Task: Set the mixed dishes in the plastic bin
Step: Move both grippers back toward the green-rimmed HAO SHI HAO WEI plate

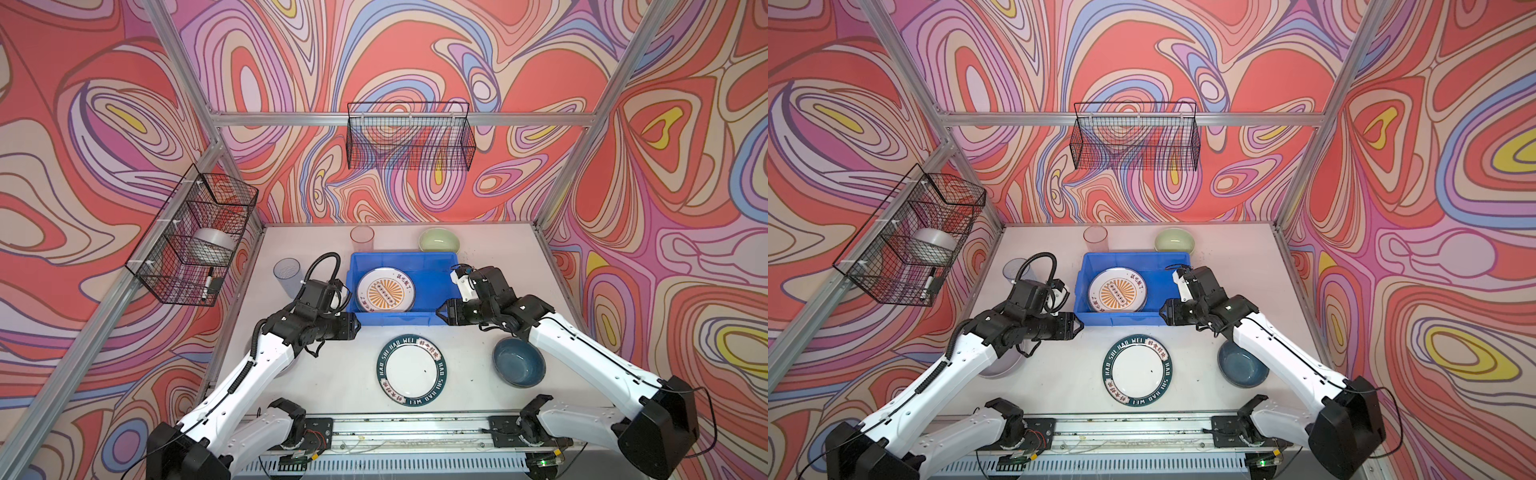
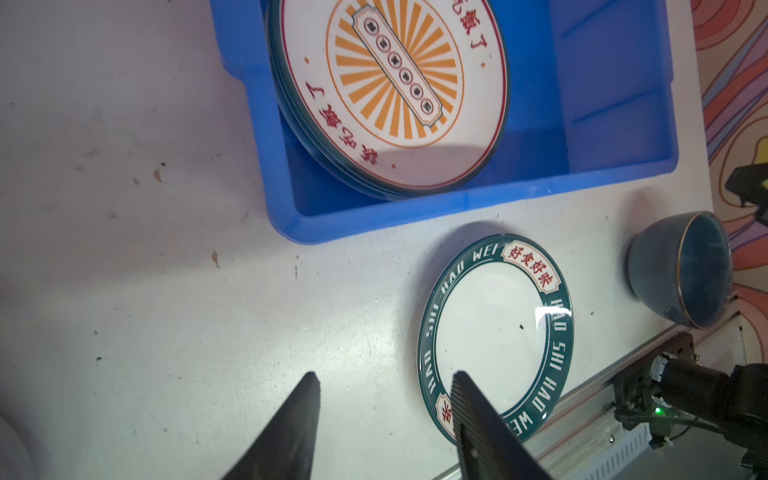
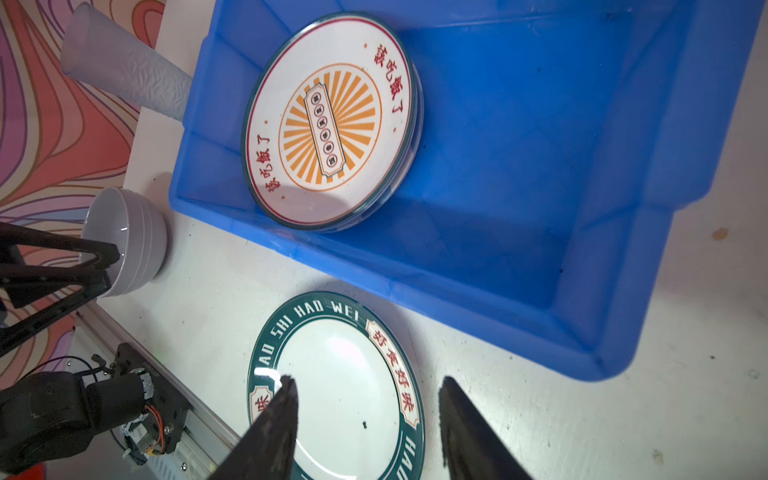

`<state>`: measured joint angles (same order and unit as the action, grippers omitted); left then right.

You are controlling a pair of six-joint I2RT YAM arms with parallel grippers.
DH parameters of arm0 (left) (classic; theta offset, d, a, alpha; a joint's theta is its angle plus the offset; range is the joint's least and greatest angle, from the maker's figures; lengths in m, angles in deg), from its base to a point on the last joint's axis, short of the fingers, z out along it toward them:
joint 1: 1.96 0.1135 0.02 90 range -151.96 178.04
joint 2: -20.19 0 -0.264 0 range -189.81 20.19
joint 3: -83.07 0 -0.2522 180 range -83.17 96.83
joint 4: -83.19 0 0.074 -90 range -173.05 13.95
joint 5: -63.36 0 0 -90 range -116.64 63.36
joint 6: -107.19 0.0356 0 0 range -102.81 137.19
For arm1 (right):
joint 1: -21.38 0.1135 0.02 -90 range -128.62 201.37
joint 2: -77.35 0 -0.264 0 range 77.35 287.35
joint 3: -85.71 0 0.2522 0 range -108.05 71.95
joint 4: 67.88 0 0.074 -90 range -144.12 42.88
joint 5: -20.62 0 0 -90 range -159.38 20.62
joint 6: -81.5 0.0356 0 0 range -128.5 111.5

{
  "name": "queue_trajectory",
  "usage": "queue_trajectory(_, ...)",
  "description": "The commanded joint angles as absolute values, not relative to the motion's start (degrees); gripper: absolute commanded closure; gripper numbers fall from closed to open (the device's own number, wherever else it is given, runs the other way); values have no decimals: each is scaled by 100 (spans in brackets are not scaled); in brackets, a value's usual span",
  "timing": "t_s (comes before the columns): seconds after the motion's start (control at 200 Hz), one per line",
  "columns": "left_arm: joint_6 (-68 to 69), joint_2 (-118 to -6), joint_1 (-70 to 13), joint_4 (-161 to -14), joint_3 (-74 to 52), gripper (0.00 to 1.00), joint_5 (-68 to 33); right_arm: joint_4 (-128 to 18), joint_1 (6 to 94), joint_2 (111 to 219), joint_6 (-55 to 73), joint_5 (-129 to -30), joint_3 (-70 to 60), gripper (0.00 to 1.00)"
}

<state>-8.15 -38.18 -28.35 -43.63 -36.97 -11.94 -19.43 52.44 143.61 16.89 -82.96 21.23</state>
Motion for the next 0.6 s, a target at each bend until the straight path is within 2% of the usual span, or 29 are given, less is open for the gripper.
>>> queue_trajectory(0.0,-1257,-3674,-3150,-4471,-4056,49,-1312,-1964,5310,14016,1973,-8501,2621,47)
queue_trajectory(0.275,-1695,-3932,-3873,-5018,-4622,59,-1462,-2644,5361,13564,2655,-8773,3831,51)
queue_trajectory(0.596,-2004,-4663,-4599,-5614,-4779,66,-1537,-3227,5557,13861,2911,-8789,4394,54)
